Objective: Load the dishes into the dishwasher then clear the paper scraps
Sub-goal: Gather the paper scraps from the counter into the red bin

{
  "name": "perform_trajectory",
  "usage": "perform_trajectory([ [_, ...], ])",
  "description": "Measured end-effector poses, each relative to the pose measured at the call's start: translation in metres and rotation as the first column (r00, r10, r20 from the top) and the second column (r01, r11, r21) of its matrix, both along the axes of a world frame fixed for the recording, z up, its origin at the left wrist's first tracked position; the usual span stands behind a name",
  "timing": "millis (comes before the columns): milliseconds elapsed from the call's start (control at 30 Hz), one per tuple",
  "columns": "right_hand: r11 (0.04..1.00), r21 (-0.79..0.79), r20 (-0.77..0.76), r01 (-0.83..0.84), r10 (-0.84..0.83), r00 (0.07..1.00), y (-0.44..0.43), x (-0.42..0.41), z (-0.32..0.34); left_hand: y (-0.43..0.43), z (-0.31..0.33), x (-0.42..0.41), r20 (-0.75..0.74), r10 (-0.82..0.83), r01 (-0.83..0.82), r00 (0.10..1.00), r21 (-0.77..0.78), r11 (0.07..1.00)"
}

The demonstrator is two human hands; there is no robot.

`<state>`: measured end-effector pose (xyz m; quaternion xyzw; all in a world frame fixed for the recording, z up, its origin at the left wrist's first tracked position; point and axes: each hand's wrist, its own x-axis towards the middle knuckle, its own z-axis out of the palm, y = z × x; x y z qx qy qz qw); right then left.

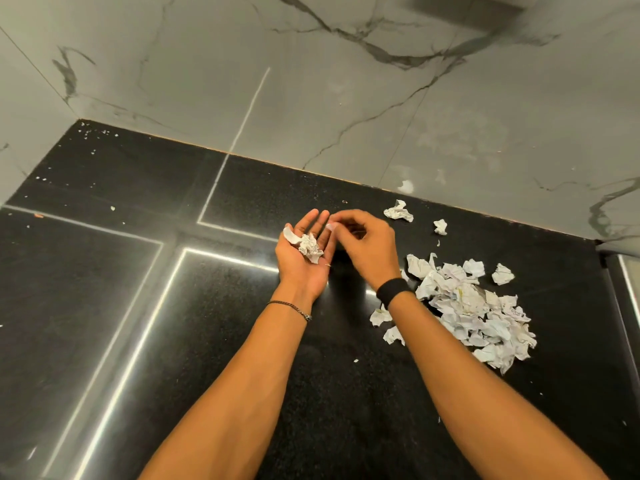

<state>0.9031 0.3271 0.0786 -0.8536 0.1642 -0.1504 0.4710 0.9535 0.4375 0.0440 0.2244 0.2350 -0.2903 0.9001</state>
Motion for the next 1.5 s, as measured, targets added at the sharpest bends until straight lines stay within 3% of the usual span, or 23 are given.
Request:
perform_trajectory([
  [133, 0.99, 0.113, 0.042, -0.083, 0.079, 0.996, 0.013, -0.019, 0.012, -0.009, 0.002, -0.001, -0.016, 0.004, -0.006, 1.0, -0.084, 0.996],
  [267, 0.977, 0.206, 0.076, 0.056, -0.072, 0.994, -0.007, -0.01, 0.0, -0.006, 0.004, -0.002, -0.019, 0.004, -0.006, 1.0, -0.119, 0.993],
  [367, 0.994, 0.048, -0.016, 0.102, -0.101, 0.995, -0.03, 0.018, -0.017, 0.0, 0.001, 0.0, -0.038, 0.01, -0.015, 0.999, -0.117, 0.993],
  [533, 0.932, -0.348, -0.24, -0.101, 0.015, 0.971, -0.05, 0.073, -0.035, 0.011, 0.001, 0.005, -0.04, 0.021, -0.023, 0.999, -0.049, 0.999],
  [733, 0.851, -0.504, -0.276, -0.148, 0.003, 0.961, -0.05, 0.078, -0.031, 0.019, 0.006, 0.002, -0.015, 0.011, -0.011, 1.0, 0.01, 1.0],
  [800, 0.887, -0.445, -0.286, -0.126, -0.007, 0.958, -0.047, 0.066, -0.029, 0.018, 0.007, 0.0, -0.018, 0.012, -0.012, 1.0, 0.024, 1.0],
  [900, 0.996, -0.073, -0.153, 0.052, -0.063, 0.986, -0.031, 0.032, -0.016, 0.011, 0.006, -0.002, -0.02, 0.022, -0.021, 1.0, 0.048, 0.999],
  [1000, 0.971, 0.232, 0.016, 0.052, -0.057, 0.998, -0.002, -0.006, 0.007, -0.006, 0.007, -0.007, -0.021, 0.0, 0.001, 1.0, 0.035, 0.999],
  [1100, 0.963, 0.267, 0.058, 0.046, -0.063, 0.996, 0.009, -0.031, 0.02, -0.026, 0.013, -0.015, -0.031, -0.053, 0.052, 0.998, -0.015, 0.999],
  [1233, 0.944, 0.283, 0.079, 0.17, -0.2, 0.977, -0.014, -0.035, 0.018, -0.036, 0.015, -0.021, -0.016, -0.076, 0.075, 0.997, -0.059, 0.995],
  [1300, 0.953, 0.206, 0.067, 0.223, -0.242, 0.968, -0.036, -0.028, 0.009, -0.034, 0.013, -0.021, -0.031, -0.072, 0.07, 0.997, -0.072, 0.995],
  [1367, 0.967, -0.014, 0.002, 0.256, -0.256, 0.967, -0.062, -0.016, -0.006, -0.031, 0.01, -0.02, -0.043, -0.072, 0.069, 0.996, -0.064, 0.996],
  [1433, 0.935, -0.303, -0.091, 0.184, -0.221, 0.971, -0.088, -0.003, -0.023, -0.028, 0.008, -0.019, -0.05, -0.064, 0.061, 0.997, -0.054, 0.997],
  [1500, 0.886, -0.461, -0.219, 0.053, -0.171, 0.961, -0.107, 0.006, -0.037, -0.027, 0.009, -0.018, -0.048, -0.068, 0.066, 0.997, -0.04, 0.997],
])
